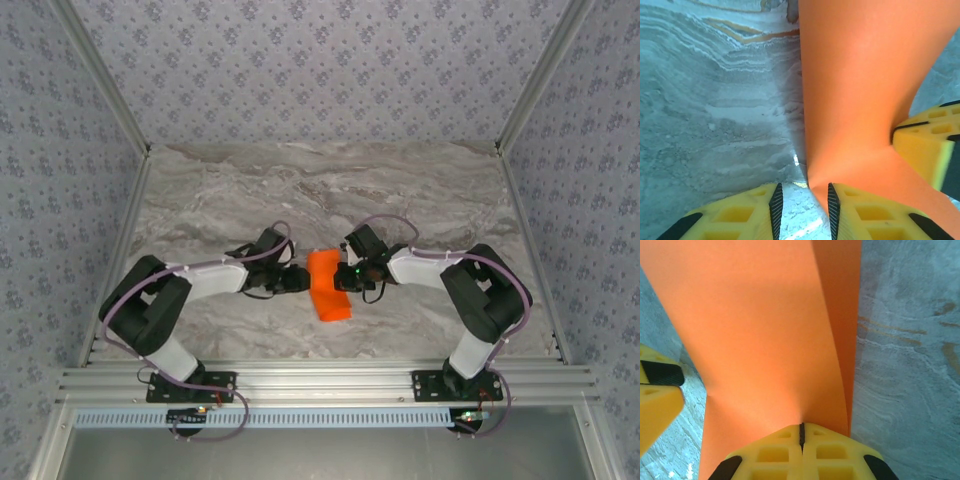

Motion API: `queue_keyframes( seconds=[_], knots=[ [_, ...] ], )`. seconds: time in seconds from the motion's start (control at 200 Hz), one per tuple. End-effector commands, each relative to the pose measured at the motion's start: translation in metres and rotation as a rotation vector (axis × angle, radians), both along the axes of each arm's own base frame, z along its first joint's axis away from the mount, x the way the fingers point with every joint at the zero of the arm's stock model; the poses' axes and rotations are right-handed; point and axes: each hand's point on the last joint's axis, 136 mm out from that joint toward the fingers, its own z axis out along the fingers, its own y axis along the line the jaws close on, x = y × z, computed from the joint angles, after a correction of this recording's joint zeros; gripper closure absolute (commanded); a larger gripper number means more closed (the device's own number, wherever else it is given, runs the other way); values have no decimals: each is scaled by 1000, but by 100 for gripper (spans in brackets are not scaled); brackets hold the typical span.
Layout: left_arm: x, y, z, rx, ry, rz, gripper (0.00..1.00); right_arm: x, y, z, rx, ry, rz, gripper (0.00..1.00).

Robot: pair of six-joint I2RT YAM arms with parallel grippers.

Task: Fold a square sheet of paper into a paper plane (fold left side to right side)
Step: First fold the square sheet of paper in half at the center of the table.

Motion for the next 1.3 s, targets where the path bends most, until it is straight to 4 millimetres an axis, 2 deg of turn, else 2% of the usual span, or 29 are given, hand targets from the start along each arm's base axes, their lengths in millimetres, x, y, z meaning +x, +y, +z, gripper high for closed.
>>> queue_keyframes(
  seconds=[0.0,0.065,0.155,0.415,0.69,0.829,1.144,1.294],
  knots=[
    [4,-20,31,-119,-60,-62,69,-31,-45,-48,-234,126,-13,99],
    [9,-28,37,-156,-74,-69,69,-32,-46,-48,-236,128,-11,99],
    [15,-37,36,-176,-67,-75,70,-31,-45,-48,-235,126,-12,99],
    [26,-51,9,-174,-25,-90,71,-31,-46,-47,-245,127,-6,99],
    [26,-22,-23,-46,-17,-19,72,-33,-52,-48,-277,129,0,99],
    [32,-4,-32,-18,-23,23,71,-35,-57,-51,-298,132,0,99],
    [65,26,-22,-43,-62,116,70,-37,-59,-53,-304,137,3,99],
    [71,31,-1,-95,-107,121,70,-37,-55,-51,-283,135,2,99]
  ],
)
